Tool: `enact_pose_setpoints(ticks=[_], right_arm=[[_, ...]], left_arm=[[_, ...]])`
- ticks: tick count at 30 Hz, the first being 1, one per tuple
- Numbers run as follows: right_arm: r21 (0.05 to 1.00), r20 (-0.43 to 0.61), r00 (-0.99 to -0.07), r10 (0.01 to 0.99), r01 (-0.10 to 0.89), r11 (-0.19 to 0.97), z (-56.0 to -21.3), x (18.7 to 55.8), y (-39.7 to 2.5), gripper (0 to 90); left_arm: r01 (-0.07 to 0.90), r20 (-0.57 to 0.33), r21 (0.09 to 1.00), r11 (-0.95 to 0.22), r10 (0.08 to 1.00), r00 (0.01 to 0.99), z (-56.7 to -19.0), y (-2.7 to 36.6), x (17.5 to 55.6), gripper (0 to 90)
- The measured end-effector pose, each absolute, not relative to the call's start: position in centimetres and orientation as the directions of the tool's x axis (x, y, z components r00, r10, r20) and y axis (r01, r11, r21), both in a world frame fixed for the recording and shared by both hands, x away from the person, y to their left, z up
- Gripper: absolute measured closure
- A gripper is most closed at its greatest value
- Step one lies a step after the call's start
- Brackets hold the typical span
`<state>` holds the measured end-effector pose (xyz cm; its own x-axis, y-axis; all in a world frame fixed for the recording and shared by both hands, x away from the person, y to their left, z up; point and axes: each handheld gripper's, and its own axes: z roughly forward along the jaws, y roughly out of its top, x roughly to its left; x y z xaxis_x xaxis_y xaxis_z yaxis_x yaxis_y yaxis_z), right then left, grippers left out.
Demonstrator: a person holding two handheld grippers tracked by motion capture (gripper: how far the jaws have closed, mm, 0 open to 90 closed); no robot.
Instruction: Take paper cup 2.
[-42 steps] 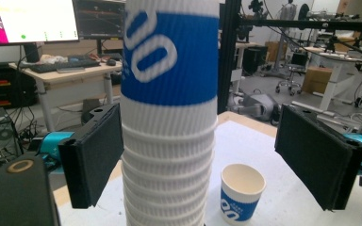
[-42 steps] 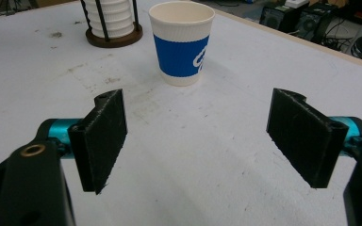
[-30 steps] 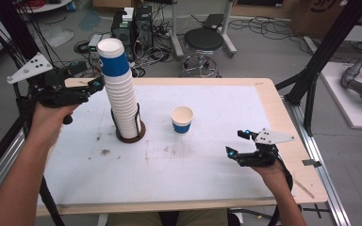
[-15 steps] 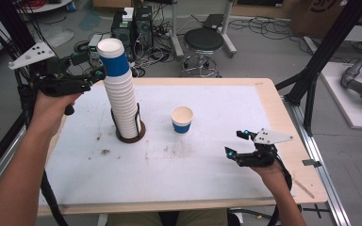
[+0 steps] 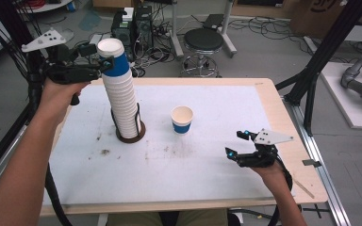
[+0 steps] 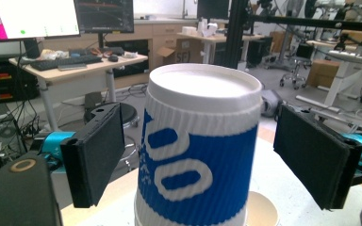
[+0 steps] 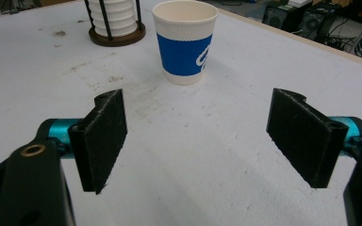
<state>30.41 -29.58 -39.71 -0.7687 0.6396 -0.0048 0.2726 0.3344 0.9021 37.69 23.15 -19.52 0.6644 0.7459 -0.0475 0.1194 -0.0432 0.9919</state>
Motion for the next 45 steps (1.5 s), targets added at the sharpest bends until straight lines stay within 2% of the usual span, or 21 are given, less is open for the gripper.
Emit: enact_pose_setpoints(ticks=[9, 15, 27, 45], right_arm=[[0.902, 0.000, -0.769, 0.639, 0.276, 0.333, -39.7, 30.3, -29.7, 21.2], [0.902, -0.001, -0.769, 0.639, 0.275, 0.333, -39.7, 30.3, -29.7, 21.2], [0.902, 0.002, -0.769, 0.640, 0.277, 0.331, -39.7, 30.3, -29.7, 21.2], [0.900, 0.000, -0.771, 0.637, 0.277, 0.336, -39.8, 30.3, -29.6, 21.2]], left_arm=[[0.133, -0.045, 0.989, -0.061, 0.742, 0.669, -19.4, 22.3, 38.6, 19.2], [0.128, -0.037, 0.989, -0.067, 0.739, 0.672, -19.5, 22.1, 38.8, 26.1], [0.116, -0.007, 0.989, -0.092, 0.752, 0.659, -19.2, 21.9, 38.6, 27.7], [0.106, -0.015, 0.992, -0.074, 0.747, 0.664, -18.3, 22.0, 38.5, 28.7]])
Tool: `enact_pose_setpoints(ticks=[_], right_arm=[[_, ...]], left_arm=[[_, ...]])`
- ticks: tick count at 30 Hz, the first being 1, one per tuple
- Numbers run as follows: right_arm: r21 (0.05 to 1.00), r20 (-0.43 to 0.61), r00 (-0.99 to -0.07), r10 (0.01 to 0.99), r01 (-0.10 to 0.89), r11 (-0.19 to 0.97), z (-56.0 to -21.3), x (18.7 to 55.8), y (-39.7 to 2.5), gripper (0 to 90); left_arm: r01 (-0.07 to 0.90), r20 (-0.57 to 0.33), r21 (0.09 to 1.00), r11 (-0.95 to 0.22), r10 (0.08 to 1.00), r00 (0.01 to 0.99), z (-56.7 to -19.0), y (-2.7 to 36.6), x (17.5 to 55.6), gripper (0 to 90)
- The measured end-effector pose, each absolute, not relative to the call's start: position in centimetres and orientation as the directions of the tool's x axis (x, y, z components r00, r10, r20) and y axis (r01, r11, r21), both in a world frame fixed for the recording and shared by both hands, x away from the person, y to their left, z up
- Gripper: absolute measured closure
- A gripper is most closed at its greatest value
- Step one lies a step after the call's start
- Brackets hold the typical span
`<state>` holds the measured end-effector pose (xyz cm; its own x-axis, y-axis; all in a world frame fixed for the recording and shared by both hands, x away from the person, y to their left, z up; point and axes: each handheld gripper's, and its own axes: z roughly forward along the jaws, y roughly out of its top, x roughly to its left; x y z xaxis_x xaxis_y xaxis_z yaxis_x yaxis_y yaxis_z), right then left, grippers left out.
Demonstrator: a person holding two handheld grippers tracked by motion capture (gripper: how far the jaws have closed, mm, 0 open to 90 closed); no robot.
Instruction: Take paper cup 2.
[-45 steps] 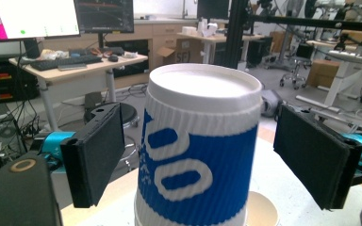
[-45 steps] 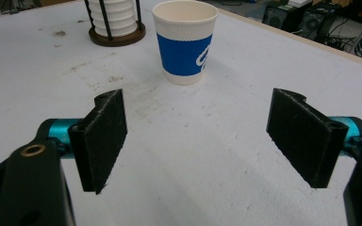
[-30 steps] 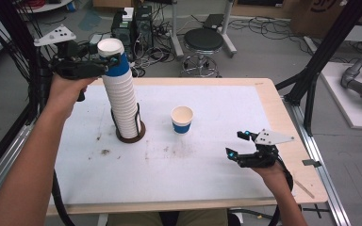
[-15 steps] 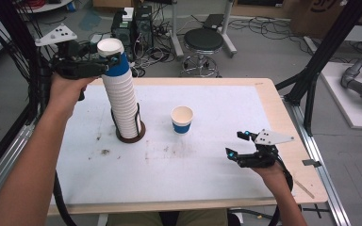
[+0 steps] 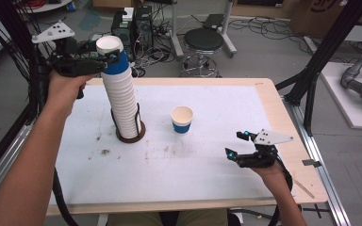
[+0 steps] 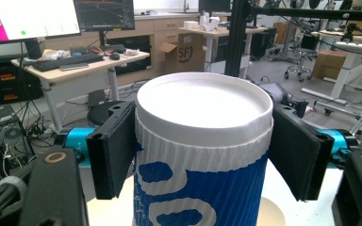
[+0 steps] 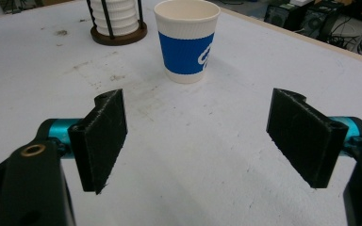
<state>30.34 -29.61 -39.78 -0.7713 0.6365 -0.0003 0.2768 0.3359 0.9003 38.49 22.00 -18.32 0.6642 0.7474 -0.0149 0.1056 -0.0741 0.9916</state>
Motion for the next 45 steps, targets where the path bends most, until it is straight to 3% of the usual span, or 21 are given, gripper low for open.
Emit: enact_pose_setpoints(ticks=[32, 45], right_arm=[[0.900, 0.004, -0.772, 0.636, 0.280, 0.335, -39.9, 30.3, -29.5, 21.2], [0.902, 0.008, -0.768, 0.640, 0.283, 0.328, -39.8, 30.2, -29.6, 21.2]], left_arm=[[-0.039, 0.002, 0.999, 0.033, 0.742, 0.670, -12.7, 24.7, 34.2, 29.7], [-0.027, -0.007, 0.999, 0.032, 0.758, 0.652, -14.3, 28.0, 31.2, 29.7]])
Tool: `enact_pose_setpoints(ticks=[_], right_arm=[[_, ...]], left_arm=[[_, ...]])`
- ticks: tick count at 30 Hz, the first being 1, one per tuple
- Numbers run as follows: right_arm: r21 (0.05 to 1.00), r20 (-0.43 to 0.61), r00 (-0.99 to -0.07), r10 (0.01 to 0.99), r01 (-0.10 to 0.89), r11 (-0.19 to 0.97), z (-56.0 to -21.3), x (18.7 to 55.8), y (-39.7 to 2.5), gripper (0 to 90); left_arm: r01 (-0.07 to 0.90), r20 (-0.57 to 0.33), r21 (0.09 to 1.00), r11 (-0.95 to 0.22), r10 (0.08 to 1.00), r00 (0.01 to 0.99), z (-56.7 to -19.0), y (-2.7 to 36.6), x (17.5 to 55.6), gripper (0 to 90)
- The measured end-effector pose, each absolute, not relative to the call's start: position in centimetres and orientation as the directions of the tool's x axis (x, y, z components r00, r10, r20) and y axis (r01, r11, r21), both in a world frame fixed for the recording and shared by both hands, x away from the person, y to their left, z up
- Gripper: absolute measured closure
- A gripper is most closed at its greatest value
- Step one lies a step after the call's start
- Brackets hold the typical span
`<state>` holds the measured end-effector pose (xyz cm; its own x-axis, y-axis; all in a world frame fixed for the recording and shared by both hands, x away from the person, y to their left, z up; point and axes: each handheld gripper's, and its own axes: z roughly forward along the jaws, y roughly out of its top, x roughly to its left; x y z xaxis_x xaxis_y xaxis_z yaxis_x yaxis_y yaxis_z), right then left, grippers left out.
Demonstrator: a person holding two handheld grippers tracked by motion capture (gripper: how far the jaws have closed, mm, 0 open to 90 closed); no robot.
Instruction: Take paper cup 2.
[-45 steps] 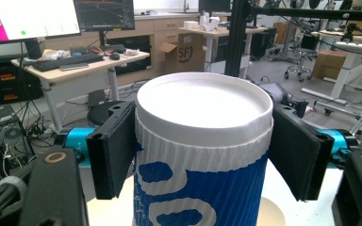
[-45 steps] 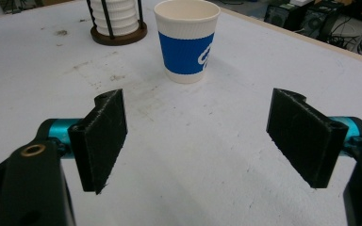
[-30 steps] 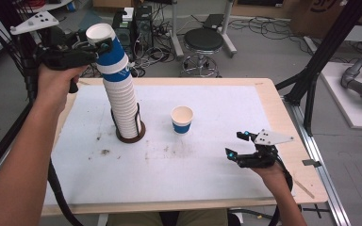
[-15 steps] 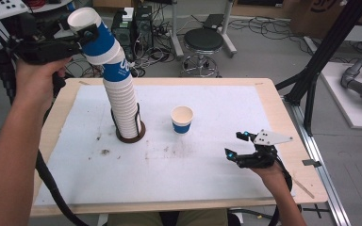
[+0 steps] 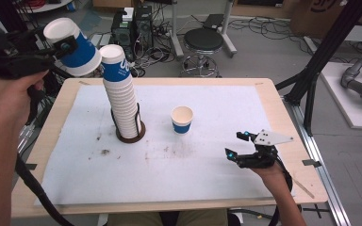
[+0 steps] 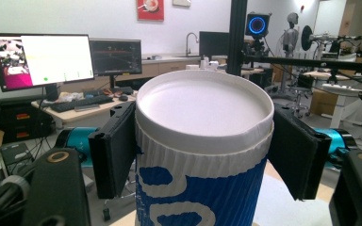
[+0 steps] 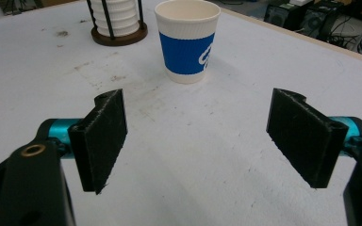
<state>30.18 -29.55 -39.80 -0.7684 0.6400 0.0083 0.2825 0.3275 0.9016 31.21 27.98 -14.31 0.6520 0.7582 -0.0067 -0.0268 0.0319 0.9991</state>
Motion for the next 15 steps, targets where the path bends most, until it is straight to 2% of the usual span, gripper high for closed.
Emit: enact_pose_setpoints(ticks=[15], right_arm=[[0.897, 0.003, -0.776, 0.631, 0.280, 0.341, -39.9, 30.3, -29.1, 21.2]], left_arm=[[0.020, -0.014, 1.000, 0.001, 0.745, 0.667, -20.4, 29.3, 28.5, 29.6]])
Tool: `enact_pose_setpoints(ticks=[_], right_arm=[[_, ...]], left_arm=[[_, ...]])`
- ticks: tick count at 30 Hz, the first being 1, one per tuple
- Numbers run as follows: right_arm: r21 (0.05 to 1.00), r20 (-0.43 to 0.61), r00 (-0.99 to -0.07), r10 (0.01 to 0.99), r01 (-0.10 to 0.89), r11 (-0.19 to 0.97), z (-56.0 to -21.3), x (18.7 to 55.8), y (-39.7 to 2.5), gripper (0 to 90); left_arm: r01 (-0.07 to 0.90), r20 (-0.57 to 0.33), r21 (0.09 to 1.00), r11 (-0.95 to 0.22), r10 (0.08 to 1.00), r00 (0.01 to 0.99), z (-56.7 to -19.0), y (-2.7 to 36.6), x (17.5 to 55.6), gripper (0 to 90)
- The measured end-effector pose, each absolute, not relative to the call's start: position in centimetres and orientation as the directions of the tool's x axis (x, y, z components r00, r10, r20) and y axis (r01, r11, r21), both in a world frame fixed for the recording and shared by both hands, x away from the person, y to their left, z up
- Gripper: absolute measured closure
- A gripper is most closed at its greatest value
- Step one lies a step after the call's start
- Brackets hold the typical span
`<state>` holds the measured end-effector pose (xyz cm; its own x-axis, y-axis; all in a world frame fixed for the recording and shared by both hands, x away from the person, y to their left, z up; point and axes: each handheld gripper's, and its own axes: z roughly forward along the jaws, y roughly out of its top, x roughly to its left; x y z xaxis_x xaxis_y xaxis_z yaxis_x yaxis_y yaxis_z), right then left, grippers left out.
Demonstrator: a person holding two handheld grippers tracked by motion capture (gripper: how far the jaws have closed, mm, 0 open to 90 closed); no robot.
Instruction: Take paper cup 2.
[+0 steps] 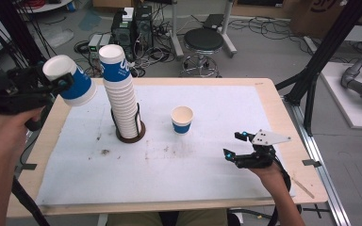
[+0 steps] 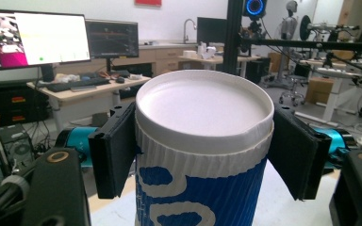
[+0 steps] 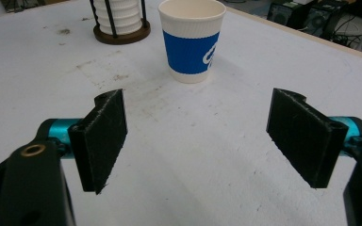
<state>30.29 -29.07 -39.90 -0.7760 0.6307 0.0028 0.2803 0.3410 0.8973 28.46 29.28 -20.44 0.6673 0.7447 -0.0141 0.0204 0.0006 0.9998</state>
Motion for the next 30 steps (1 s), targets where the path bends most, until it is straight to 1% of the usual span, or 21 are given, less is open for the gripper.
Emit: enact_pose_setpoints(ticks=[9, 14, 23, 30], right_arm=[[0.895, 0.005, -0.778, 0.629, 0.285, 0.345, -40.0, 30.3, -28.9, 21.2], [0.894, -0.003, -0.780, 0.626, 0.279, 0.351, -40.0, 30.4, -28.7, 21.1], [0.893, 0.002, -0.782, 0.624, 0.283, 0.351, -40.1, 30.5, -28.6, 21.2], [0.893, 0.004, -0.783, 0.623, 0.283, 0.350, -40.1, 30.6, -28.4, 21.2]], left_arm=[[0.050, -0.022, 0.999, -0.017, 0.718, 0.696, -24.6, 28.4, 28.2, 29.5], [0.063, -0.025, 0.998, -0.031, 0.686, 0.727, -26.5, 27.1, 28.3, 29.5], [0.081, -0.031, 0.995, -0.049, 0.640, 0.768, -28.9, 24.5, 28.7, 29.4], [0.083, -0.034, 0.995, -0.051, 0.621, 0.783, -29.9, 22.4, 29.2, 29.5]])
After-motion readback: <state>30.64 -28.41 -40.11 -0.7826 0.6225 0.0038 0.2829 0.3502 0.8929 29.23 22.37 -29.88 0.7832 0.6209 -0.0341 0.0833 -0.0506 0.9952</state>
